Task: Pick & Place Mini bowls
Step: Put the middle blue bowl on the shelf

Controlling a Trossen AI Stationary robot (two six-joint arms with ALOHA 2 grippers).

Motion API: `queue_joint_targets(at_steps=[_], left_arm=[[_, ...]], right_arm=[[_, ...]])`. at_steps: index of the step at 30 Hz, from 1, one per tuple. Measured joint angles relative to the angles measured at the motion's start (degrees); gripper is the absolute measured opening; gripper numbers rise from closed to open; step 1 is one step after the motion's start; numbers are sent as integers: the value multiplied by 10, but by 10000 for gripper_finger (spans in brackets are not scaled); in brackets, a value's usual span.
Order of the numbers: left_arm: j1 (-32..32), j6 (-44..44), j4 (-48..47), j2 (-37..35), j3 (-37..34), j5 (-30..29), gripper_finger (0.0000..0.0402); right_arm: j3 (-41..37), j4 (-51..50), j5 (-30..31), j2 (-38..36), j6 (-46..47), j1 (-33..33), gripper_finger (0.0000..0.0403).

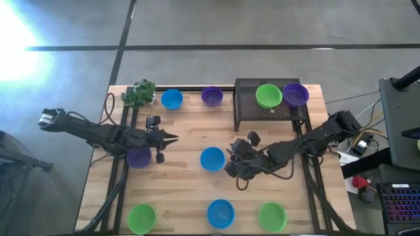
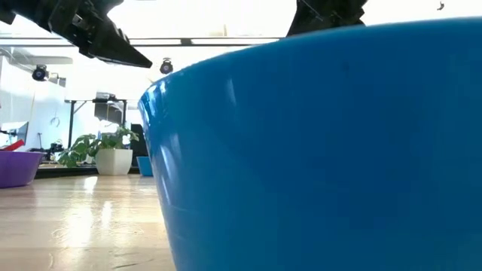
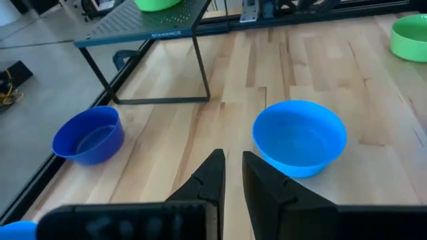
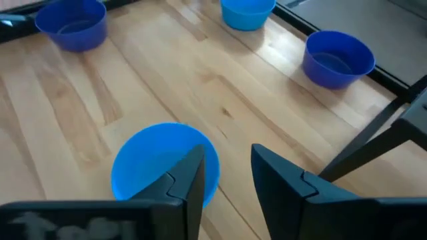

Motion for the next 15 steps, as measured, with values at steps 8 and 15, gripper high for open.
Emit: queue_joint_targets(at_steps=[8,15], left_arm=[[0,14,0,1,-3,1,46],[1,14,2,1,-3,1,46]], right_arm=[[0,29,-32,36,3,-11,145],[0,68,-92,86,13,-38,138]])
